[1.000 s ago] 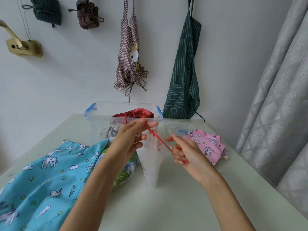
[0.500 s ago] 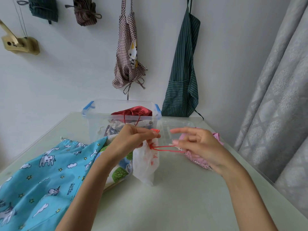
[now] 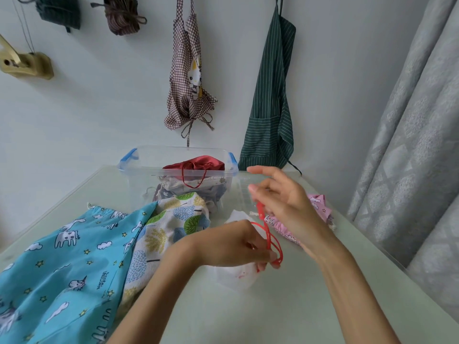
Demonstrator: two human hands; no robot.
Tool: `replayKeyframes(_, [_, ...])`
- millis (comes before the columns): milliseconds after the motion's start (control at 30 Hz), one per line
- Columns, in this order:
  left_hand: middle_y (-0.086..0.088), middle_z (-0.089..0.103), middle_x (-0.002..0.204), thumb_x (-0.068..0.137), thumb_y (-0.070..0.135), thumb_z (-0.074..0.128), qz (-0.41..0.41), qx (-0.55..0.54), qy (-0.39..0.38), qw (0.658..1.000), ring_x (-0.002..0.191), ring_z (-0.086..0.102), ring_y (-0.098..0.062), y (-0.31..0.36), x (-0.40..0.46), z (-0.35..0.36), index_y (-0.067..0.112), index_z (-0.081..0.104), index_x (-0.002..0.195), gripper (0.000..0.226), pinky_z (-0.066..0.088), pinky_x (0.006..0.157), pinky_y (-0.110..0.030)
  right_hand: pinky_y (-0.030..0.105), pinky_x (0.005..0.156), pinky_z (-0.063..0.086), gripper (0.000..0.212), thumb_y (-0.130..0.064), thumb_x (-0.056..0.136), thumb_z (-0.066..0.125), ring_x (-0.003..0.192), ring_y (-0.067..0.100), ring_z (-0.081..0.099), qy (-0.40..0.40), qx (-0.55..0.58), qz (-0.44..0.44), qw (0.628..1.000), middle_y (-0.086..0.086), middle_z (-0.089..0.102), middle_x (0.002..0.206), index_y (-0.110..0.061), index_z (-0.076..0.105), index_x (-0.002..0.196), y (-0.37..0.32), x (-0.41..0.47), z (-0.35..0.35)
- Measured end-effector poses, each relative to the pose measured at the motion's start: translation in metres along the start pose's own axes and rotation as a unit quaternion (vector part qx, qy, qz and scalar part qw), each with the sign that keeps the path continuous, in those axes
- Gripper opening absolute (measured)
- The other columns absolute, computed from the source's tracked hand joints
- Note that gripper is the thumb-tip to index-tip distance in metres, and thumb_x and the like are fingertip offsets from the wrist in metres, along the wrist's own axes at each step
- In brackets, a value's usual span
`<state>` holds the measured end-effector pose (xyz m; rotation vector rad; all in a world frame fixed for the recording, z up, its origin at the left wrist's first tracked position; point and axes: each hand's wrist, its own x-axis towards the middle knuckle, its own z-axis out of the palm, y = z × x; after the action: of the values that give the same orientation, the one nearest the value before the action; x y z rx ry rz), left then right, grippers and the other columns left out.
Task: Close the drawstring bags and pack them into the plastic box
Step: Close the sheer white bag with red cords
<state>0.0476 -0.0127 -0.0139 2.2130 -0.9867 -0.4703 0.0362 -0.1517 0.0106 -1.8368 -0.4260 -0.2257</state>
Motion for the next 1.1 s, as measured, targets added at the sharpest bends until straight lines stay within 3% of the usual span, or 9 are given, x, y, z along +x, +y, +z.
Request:
replayKeyframes(100, [0.011,0.064,0.07,0.096,0.022,0.052,-0.01,-0.094,0.015,0.995,0.061,0.048,0.002,0.0,-0.004,-0.007,0.011,0.074,0.1,0.025,0.035,0.054,-0.01,0.017,0.086,0.044,0.035,-0.037,0.094,0.049,0.099,0.012,0.056,0.025,-0.146,0.04,0.988,-0.009,0.055,0.119,-0.037,0.048,0.128,0.017,0.005,0.001])
replayKeyframes(167, [0.011,0.065,0.07,0.095,0.026,0.052,-0.037,-0.151,0.079,0.985,0.059,0.044,0.001,-0.003,-0.007,-0.014,0.017,0.075,0.095,0.024,0.028,0.048,-0.013,0.03,0.095,0.044,0.034,-0.041,0.094,0.046,0.104,0.016,0.057,0.093,-0.181,0.092,0.975,-0.003,0.056,0.123,-0.025,0.053,0.123,0.024,0.008,-0.006])
replayKeyframes(333, [0.012,0.066,0.075,0.094,0.031,0.052,-0.063,-0.234,0.152,0.958,0.061,0.046,0.003,-0.005,-0.015,-0.025,0.021,0.076,0.09,0.026,0.026,0.05,-0.013,0.022,0.053,0.04,0.052,-0.058,0.089,0.044,0.05,0.007,0.054,0.031,-0.123,0.229,0.965,-0.003,0.06,0.066,-0.014,0.068,0.073,0.013,0.003,-0.022])
replayKeyframes(533, [0.011,0.069,0.078,0.094,0.025,0.053,-0.048,-0.224,0.14,0.963,0.064,0.048,0.004,-0.004,-0.017,-0.022,0.023,0.075,0.081,0.025,0.029,0.05,-0.013,0.008,0.046,0.031,0.021,-0.036,0.086,0.064,0.046,0.0,0.044,-0.009,-0.081,0.159,0.984,-0.013,0.05,0.051,-0.019,0.07,0.075,0.012,0.0,-0.009])
replayKeyframes(633, [0.006,0.071,0.087,0.093,0.026,0.055,-0.061,-0.234,0.157,0.957,0.065,0.048,0.004,-0.004,-0.015,-0.021,0.025,0.076,0.086,0.023,0.029,0.051,-0.013,0.015,0.043,0.024,0.015,-0.023,0.089,0.06,0.048,0.004,0.036,0.03,0.136,0.175,0.975,-0.004,0.041,0.058,-0.012,0.066,0.08,0.015,0.007,-0.008])
replayKeyframes(767, [0.013,0.068,0.079,0.092,0.031,0.055,-0.079,-0.269,0.194,0.94,0.064,0.048,0.004,-0.005,-0.016,-0.023,0.022,0.077,0.088,0.024,0.029,0.053,-0.014,0.018,0.041,0.026,0.017,-0.021,0.085,0.056,0.052,0.011,0.034,0.09,0.391,0.217,0.89,0.0,0.041,0.064,-0.015,0.052,0.07,0.014,0.009,-0.027])
replayKeyframes(933, [0.014,0.068,0.078,0.09,0.037,0.055,-0.085,-0.269,0.207,0.937,0.065,0.049,0.004,-0.007,-0.018,-0.025,0.022,0.077,0.087,0.027,0.03,0.054,-0.014,0.022,0.068,0.042,0.018,-0.024,0.086,0.065,0.083,0.011,0.054,0.184,-0.042,0.169,0.967,-0.007,0.059,0.094,-0.022,0.063,0.104,0.022,0.002,-0.048])
replayKeyframes(1033, [0.014,0.069,0.08,0.091,0.038,0.055,-0.085,-0.273,0.209,0.935,0.064,0.049,0.005,-0.007,-0.018,-0.025,0.023,0.077,0.091,0.027,0.03,0.053,-0.014,0.013,0.063,0.048,0.017,-0.019,0.085,0.067,0.079,0.014,0.061,0.055,-0.085,0.077,0.992,-0.012,0.065,0.095,-0.03,0.067,0.097,0.003,-0.005,-0.041])
replayKeyframes(1100, [0.013,0.068,0.079,0.09,0.038,0.055,-0.084,-0.277,0.209,0.934,0.063,0.049,0.005,-0.007,-0.019,-0.025,0.025,0.077,0.09,0.026,0.031,0.051,-0.013,0.026,0.073,0.052,0.02,-0.019,0.084,0.068,0.075,0.025,0.064,-0.027,-0.142,0.07,0.987,-0.012,0.067,0.099,-0.034,0.067,0.097,-0.002,-0.008,-0.03])
